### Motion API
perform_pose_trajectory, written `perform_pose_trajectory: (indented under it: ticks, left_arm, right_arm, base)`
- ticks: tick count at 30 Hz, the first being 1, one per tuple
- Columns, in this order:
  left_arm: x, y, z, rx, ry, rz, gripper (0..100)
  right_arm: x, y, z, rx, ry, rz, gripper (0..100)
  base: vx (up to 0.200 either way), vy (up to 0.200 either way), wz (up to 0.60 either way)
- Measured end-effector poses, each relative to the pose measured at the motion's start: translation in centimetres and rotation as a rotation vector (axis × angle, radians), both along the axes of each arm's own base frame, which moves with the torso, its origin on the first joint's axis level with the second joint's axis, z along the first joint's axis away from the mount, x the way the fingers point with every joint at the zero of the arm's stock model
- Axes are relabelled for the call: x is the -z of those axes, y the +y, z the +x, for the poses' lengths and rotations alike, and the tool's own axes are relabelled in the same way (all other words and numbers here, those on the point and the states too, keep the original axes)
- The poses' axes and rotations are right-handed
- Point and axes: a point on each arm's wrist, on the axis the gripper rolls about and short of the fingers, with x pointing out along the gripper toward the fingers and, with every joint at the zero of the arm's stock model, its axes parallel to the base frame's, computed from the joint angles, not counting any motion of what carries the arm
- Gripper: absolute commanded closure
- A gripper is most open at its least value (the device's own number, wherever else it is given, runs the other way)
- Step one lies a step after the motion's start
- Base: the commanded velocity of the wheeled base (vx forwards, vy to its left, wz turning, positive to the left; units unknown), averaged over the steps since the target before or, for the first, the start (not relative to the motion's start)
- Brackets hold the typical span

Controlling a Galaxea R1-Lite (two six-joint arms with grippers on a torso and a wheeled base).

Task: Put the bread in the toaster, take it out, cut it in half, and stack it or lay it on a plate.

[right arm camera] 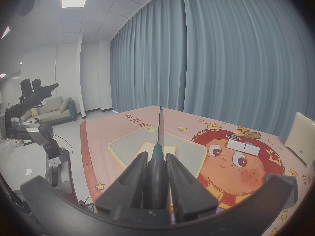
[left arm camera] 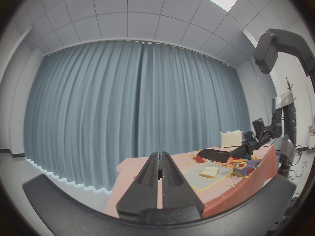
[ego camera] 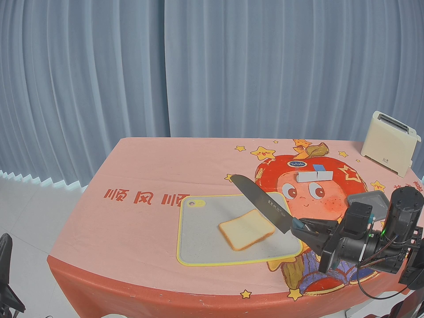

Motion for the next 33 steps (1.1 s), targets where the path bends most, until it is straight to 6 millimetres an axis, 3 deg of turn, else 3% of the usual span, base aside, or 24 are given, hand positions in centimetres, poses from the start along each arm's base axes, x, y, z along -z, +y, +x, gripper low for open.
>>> perform_pose_trajectory:
  ticks: [16,33]
  left_arm:
    - [-5.1,-0.3,3.9,0.137,0.106,0.021,100]
    - [-10.0,-1.0,12.3,0.247,0.235,0.038,100]
  right_arm:
    - [0.2,-0.3,-0.2,0.022,-0.02,-0.037,100]
    - [0.5,0.4,-1.1,-0.028,-0.012,-0.049,100]
  base:
    - [0.0,0.0,0.0]
    - [0.0,0.0,0.0]
